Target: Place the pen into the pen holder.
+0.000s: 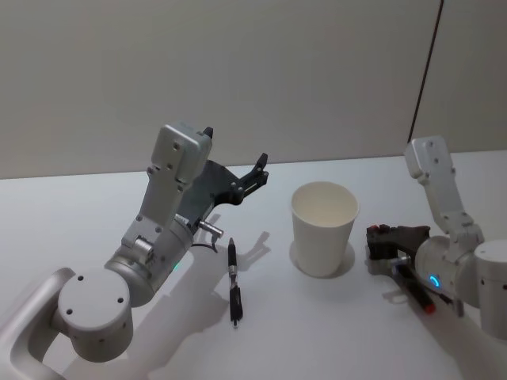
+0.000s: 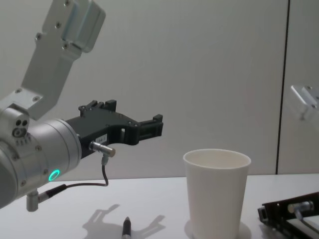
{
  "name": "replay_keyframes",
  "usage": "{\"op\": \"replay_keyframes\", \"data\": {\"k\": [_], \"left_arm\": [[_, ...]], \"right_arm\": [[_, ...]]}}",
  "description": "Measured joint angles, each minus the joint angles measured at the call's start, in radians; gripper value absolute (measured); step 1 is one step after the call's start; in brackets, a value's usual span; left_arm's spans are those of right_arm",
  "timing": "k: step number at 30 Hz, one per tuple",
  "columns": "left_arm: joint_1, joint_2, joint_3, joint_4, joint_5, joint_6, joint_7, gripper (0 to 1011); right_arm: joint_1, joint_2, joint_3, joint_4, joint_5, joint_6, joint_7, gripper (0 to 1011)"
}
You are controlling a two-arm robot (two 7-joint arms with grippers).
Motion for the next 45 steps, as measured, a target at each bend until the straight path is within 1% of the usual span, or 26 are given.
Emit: {"op": "replay_keyframes", "data": {"k": [12, 20, 22, 31, 34, 35, 38, 45], "left_arm": [[0.000, 0.000, 0.000, 0.000, 0.000, 0.000, 0.000, 1001], [0.000, 0.000, 0.000, 0.000, 0.000, 0.000, 0.000, 1001], [0.000, 0.000, 0.000, 0.000, 0.000, 0.000, 0.000, 1001], [0.000, 0.000, 0.000, 0.000, 0.000, 0.000, 0.000, 1001], [0.000, 0.000, 0.000, 0.000, 0.000, 0.000, 0.000, 1001], [0.000, 0.000, 0.000, 0.000, 0.000, 0.000, 0.000, 1001], [0.000, 0.000, 0.000, 0.000, 0.000, 0.000, 0.000, 1001], [0.000, 0.000, 0.000, 0.000, 0.000, 0.000, 0.000, 1001]], "right_arm": [[0.002, -0.001, 0.000, 0.001, -0.002, -0.004, 0.002, 163], [0.013, -0.008, -0.002, 0.002, -0.017, -0.047, 0.007, 161], [0.017, -0.011, -0.003, 0.000, -0.024, -0.073, 0.007, 161], [0.027, -0.019, -0.006, -0.017, -0.044, -0.154, 0.008, 161], [0.030, -0.023, -0.007, -0.026, -0.054, -0.196, 0.008, 161], [0.030, -0.023, -0.007, -0.026, -0.054, -0.196, 0.008, 161], [0.034, -0.027, -0.008, -0.034, -0.064, -0.240, 0.006, 161], [0.043, -0.034, -0.010, -0.048, -0.080, -0.315, 0.004, 161]]}}
